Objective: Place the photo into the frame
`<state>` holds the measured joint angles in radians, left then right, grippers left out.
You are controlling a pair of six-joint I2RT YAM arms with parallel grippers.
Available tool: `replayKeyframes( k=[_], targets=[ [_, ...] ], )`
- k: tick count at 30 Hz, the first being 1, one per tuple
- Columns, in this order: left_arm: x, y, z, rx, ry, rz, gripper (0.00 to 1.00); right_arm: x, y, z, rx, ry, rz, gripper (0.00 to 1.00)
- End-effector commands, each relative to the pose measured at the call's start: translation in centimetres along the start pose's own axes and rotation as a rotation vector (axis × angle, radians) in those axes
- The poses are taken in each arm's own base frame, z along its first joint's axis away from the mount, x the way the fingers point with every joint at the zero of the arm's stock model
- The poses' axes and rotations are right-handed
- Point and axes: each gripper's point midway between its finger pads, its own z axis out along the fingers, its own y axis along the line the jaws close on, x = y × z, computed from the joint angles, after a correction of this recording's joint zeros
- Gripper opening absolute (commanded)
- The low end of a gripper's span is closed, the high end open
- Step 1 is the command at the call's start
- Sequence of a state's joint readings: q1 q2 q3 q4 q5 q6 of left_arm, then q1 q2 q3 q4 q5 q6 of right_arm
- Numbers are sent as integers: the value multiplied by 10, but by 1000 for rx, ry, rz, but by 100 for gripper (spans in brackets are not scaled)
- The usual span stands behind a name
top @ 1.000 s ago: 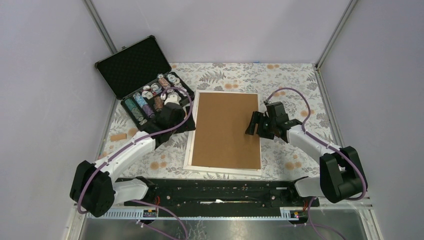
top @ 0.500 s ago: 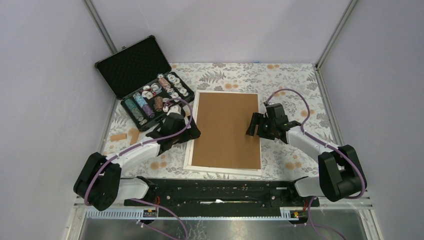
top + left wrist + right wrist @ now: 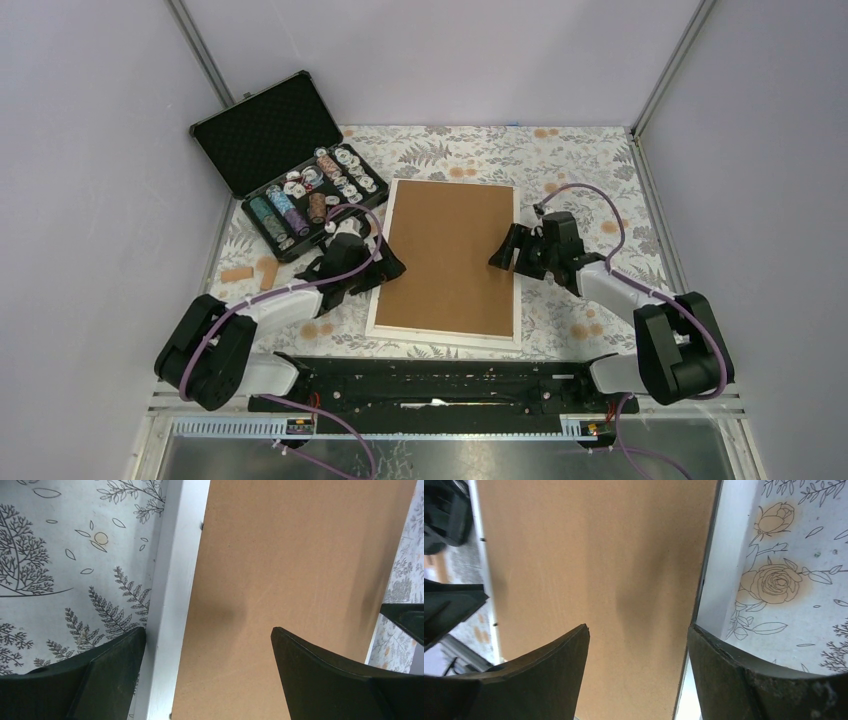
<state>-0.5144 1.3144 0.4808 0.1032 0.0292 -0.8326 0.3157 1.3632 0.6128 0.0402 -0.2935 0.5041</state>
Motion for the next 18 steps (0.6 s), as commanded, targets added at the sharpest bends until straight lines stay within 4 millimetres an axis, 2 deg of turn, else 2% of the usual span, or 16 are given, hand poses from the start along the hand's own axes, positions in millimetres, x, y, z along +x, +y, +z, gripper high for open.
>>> replayKeyframes(
  k=[1,9,10,11,14,16,18],
  targets=[
    [14,-37,-9,186,66,-62,99,41,66,-14,-379,167,130,77],
    [14,-45,-30,227,49,-78,99,39,80,-41,-408,171,117,77],
    [13,-44,-32,218,43,-71,99,36,70,-41,-342,155,93,77],
    [11,-43,-34,208,35,-62,99,38,52,-41,-223,156,66,79],
    [4,-40,-40,185,8,-24,99,17,1,-48,105,66,-33,88],
    [7,-41,-40,195,18,-20,99,0,-4,-50,161,28,-72,91],
    [14,-42,-36,213,49,-28,99,-19,10,-45,125,-8,-92,94]
  ],
)
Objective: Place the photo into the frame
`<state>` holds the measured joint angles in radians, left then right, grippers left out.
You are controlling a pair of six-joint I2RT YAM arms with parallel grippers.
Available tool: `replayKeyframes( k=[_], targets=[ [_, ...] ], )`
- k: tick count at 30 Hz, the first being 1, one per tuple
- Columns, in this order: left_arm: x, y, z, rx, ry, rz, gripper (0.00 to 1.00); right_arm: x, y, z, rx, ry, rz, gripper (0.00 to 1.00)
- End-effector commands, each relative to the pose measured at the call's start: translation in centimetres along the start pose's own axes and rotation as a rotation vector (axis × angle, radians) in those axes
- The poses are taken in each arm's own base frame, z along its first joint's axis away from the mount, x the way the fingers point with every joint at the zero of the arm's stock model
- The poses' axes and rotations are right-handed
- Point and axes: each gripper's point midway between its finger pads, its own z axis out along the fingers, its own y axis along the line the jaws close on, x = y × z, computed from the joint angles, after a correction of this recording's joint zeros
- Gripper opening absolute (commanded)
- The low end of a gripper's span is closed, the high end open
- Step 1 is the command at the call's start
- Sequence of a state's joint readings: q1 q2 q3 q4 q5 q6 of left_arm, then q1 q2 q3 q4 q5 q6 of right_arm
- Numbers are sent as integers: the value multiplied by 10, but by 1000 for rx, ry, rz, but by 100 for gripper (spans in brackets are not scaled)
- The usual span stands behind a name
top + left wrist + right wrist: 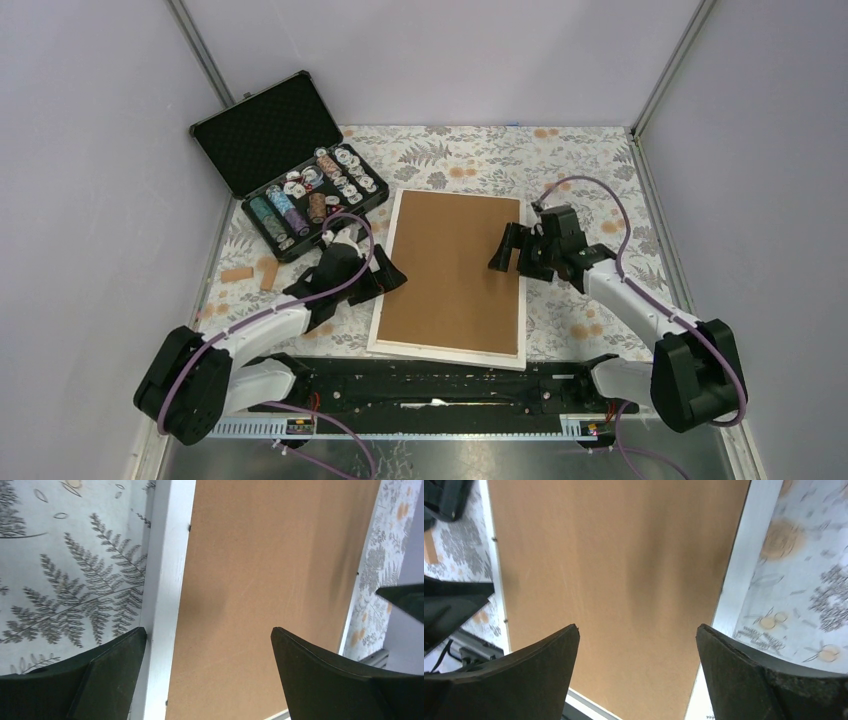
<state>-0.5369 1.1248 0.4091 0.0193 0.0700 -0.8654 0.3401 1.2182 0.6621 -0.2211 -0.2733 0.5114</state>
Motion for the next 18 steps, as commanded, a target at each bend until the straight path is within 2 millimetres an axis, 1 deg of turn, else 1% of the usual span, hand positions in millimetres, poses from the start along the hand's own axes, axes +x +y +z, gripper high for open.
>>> replayKeyframes(
  k=[1,3,4,5,9,11,13,15,16,18],
  targets=[
    [3,-37,-1,159,49,-15,99,-44,6,-8,74,-90,-105,96],
    [14,-41,5,195,107,-36,99,-69,16,0,68,-131,-113,99],
    [18,-44,7,212,124,-49,99,-79,22,7,60,-133,-117,99],
    [22,-46,11,225,143,-58,99,-89,28,19,49,-123,-122,99],
    [24,-64,18,257,156,-35,99,-130,63,58,-49,-88,-112,98],
    [23,-69,21,248,151,-24,99,-149,76,77,-94,-97,-104,98],
    [20,-69,22,240,140,-26,99,-167,82,97,-102,-112,-96,96],
    [18,-66,22,224,127,-21,99,-181,87,116,-117,-112,-99,94],
    [18,-64,22,216,123,-19,99,-192,93,122,-133,-128,-96,93],
    [19,-59,23,195,127,-12,99,-199,100,140,-164,-116,-88,91]
  ],
)
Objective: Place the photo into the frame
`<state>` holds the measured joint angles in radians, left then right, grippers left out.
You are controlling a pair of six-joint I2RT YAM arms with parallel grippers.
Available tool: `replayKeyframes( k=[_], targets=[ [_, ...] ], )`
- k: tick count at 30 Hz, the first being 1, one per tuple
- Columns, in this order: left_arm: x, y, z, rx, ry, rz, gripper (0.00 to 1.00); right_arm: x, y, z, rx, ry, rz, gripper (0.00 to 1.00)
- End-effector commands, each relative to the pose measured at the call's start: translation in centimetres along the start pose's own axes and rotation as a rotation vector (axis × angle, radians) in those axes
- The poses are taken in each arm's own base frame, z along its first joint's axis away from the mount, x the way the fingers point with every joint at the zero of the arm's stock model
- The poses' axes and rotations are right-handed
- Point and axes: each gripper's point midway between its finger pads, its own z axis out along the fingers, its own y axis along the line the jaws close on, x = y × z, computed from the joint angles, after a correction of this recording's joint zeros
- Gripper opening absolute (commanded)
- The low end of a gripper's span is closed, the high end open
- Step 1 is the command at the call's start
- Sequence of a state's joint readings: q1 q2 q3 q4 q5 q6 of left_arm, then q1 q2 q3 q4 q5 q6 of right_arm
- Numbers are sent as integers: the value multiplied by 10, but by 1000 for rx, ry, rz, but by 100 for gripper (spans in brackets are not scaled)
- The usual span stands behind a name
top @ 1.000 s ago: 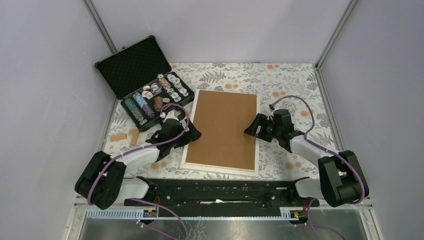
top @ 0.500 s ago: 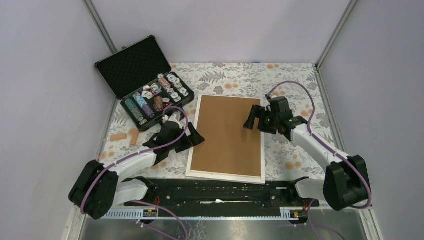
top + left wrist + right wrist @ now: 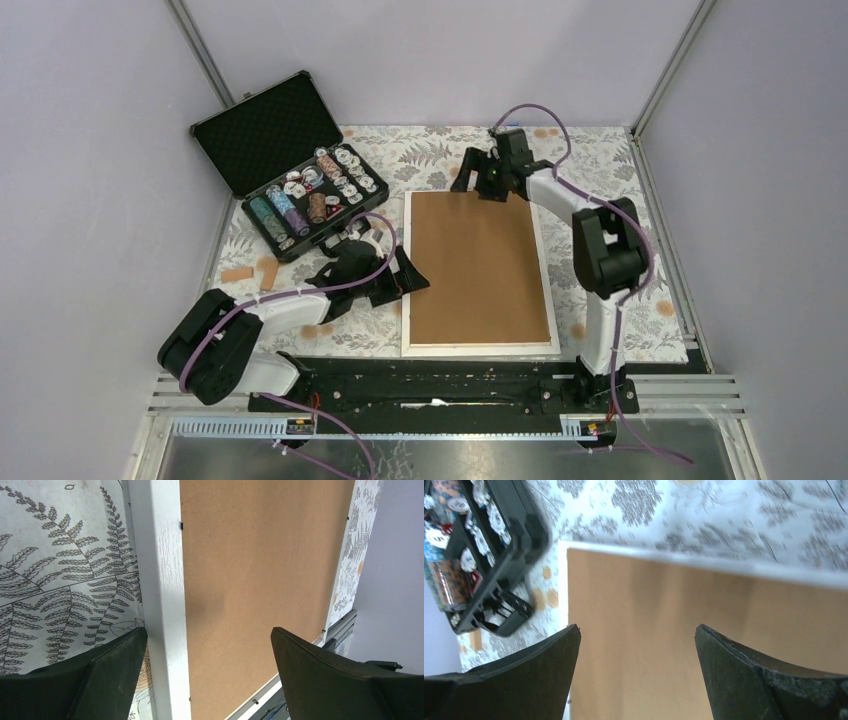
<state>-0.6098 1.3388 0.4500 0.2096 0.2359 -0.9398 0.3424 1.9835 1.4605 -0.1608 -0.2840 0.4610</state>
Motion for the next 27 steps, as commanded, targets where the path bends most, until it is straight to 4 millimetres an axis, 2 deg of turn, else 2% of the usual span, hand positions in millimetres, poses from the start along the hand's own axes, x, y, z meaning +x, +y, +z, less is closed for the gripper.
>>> replayKeyframes(
  k=[1,5,9,15,19,27],
  targets=[
    [-14,-17,0,39,-37,21,99,-37,31,30,-112,-45,0,91],
    [-11,-8,2,12,-27,19,99,-42,32,51,-128,-31,22,89],
    [-12,-2,2,-9,-39,18,99,-31,29,67,-138,19,40,86],
    [-17,1,1,-17,-54,8,99,-11,27,73,-146,65,44,85],
    [-19,5,2,-27,-56,-3,99,-8,19,79,-123,79,33,85],
    [-17,11,6,-31,-53,-24,99,5,19,84,-135,127,31,84]
  ],
)
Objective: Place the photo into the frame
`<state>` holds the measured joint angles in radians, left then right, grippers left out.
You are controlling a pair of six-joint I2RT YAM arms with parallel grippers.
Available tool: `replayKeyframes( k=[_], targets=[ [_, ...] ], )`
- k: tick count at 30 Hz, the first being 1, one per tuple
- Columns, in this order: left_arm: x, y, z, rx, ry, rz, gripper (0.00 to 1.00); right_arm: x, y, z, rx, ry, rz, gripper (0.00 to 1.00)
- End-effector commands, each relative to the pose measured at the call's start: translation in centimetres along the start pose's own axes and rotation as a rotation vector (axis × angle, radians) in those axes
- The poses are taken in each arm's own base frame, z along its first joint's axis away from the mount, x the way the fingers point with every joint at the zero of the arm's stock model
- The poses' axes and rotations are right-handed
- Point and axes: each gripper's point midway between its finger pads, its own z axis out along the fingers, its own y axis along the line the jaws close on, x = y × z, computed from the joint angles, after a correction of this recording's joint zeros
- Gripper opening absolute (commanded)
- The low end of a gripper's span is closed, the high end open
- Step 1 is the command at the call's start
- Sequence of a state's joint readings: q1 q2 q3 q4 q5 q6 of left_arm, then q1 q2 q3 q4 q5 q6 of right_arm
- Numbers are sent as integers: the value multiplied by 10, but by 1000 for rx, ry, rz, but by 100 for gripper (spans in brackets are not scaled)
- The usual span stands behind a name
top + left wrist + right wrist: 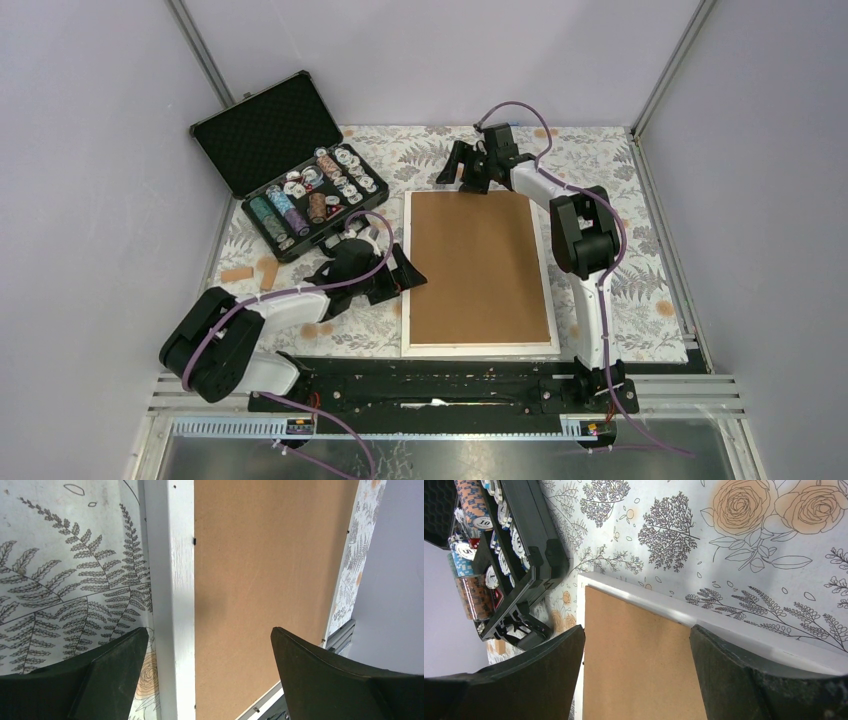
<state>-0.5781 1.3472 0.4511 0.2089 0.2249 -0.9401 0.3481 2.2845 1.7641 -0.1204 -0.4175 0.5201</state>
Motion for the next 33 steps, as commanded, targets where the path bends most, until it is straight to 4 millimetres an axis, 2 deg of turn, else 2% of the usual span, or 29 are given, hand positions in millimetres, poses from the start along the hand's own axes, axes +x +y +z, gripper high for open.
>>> replayKeyframes(
  k=[1,6,13,17,20,25,31,33],
  targets=[
    [-6,4,6,-10,-22,-7,99,27,-5,14,8,96,-9,84],
    [-3,9,8,-19,-17,-14,99,31,-8,22,9,129,-19,82],
    [-4,11,9,-22,-21,-24,99,34,3,14,-6,147,-28,80],
    [-4,11,9,-25,-23,-27,99,38,24,0,-69,156,-6,79],
    [-5,11,12,-22,-24,-35,99,48,42,-12,-127,199,35,78],
    [-5,11,16,-15,-23,-49,99,56,56,-28,-161,222,60,77],
    [-10,7,18,-6,-28,-53,99,49,48,-30,-105,184,15,79],
    [-14,7,16,-19,-41,-37,99,42,48,-38,-74,160,-22,81]
  ],
)
